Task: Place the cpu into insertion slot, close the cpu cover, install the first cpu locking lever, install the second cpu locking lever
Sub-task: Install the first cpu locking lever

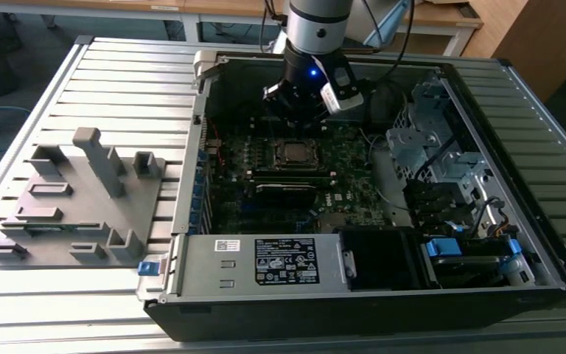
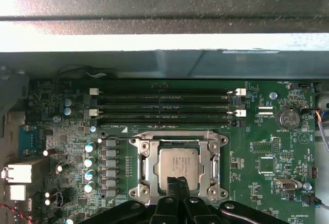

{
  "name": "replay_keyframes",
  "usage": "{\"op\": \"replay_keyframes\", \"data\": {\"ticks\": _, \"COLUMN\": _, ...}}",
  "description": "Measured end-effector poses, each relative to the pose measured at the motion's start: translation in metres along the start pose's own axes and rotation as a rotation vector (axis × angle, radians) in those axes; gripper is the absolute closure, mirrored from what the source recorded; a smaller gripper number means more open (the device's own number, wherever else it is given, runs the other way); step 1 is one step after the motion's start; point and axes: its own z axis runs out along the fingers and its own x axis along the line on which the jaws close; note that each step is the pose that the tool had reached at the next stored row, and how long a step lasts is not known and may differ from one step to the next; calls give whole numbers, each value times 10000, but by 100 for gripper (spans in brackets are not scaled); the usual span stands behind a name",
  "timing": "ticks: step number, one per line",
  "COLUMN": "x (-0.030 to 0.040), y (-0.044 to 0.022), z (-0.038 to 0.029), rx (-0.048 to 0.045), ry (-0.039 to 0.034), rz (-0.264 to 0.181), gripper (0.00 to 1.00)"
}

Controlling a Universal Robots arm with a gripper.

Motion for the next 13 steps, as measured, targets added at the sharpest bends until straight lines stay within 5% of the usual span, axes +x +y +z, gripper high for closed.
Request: {"op": "replay_keyframes", "data": {"ticks": 13, "x": 2, "y": 0, "z": -43, "rx": 0, "ry": 0, "rz": -2, "gripper": 90}}
